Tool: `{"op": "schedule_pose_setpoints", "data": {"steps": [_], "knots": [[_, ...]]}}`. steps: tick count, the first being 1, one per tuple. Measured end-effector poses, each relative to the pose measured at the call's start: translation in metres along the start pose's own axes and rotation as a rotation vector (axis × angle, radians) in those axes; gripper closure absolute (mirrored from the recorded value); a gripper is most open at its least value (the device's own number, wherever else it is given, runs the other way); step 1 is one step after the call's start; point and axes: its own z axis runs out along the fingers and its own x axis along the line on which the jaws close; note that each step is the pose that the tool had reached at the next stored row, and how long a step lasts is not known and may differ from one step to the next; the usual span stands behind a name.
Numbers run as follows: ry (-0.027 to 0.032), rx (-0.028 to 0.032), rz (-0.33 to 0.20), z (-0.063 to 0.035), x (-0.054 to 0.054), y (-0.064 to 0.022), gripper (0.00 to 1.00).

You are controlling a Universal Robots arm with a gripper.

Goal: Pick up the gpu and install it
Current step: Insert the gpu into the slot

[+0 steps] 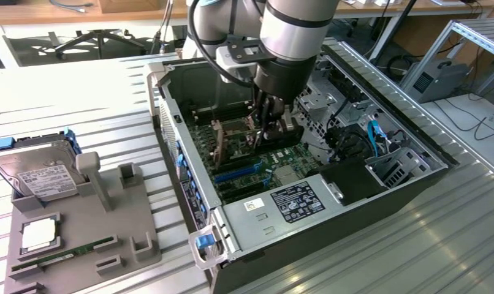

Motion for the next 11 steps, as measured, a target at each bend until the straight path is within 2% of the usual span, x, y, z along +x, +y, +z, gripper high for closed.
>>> {"op": "schedule_pose_setpoints", "data": {"steps": [11], "knots": [[0.0000,0.0000,0.000,0.0016,0.0011,0.0049,0.73]]}}
